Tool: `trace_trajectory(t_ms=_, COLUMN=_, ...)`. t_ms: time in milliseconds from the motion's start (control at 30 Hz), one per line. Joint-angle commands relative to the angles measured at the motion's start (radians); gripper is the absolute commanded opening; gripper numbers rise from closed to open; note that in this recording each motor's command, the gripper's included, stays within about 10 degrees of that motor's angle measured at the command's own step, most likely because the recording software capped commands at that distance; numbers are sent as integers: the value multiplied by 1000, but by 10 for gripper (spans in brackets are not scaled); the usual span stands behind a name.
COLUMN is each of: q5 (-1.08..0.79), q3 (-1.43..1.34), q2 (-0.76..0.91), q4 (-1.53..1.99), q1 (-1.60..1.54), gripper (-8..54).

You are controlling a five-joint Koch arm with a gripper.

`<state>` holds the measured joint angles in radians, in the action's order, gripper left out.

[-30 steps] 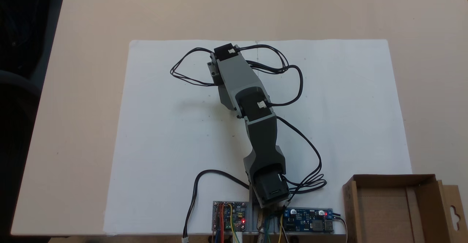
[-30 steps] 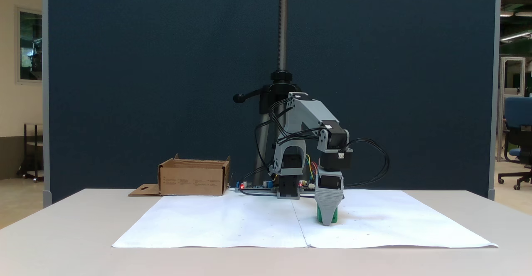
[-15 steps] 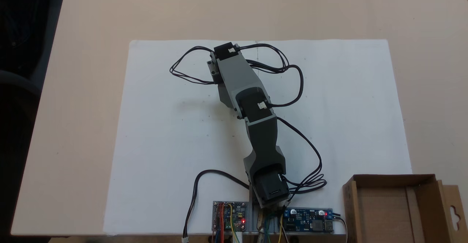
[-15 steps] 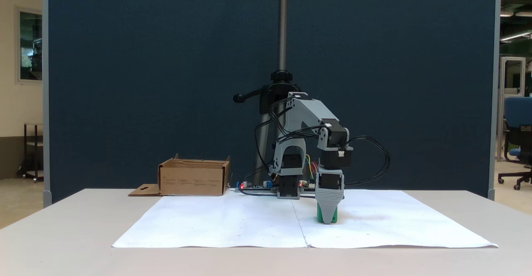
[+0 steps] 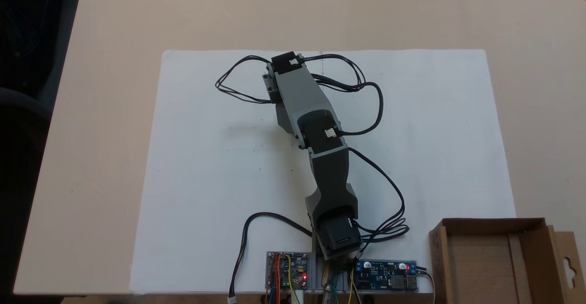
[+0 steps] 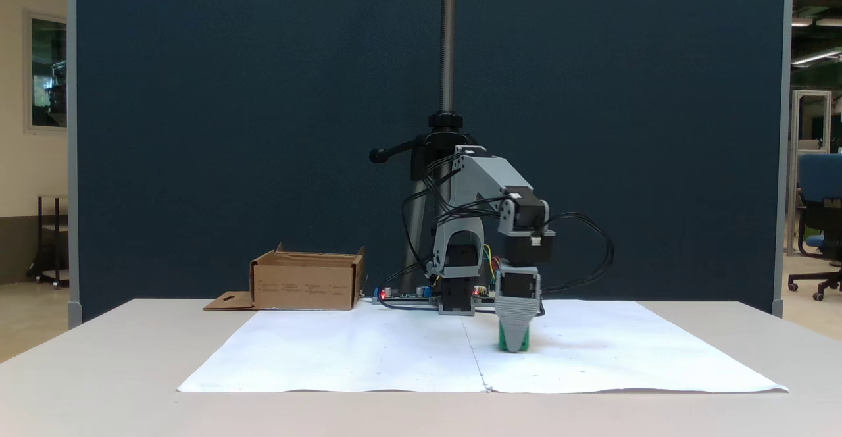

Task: Grasp a green dice and put it in the bin.

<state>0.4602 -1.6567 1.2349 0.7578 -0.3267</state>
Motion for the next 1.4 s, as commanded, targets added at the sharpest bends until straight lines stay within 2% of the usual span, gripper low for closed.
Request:
trace_trajectory(t_ms=0, q5=69, q3=28, q2=103, q4=28, q1=40, gripper=121)
trace_trajectory(t_ms=200, q5=64, q3=29, q2=284, q4=-9, q1=225, gripper=121)
trace_trajectory(t_ms=400, q5=-25, q3=34, q2=414, q4=-91, q1=471, gripper=121)
trace_trajectory(t_ms=800, q5=-202, q3=35, q2=497, q4=-364, q1=959, gripper=121)
trace_trajectory(t_ms=1367, q5=-382, q3=35, q2=604, q4=-388, q1=1528, gripper=121)
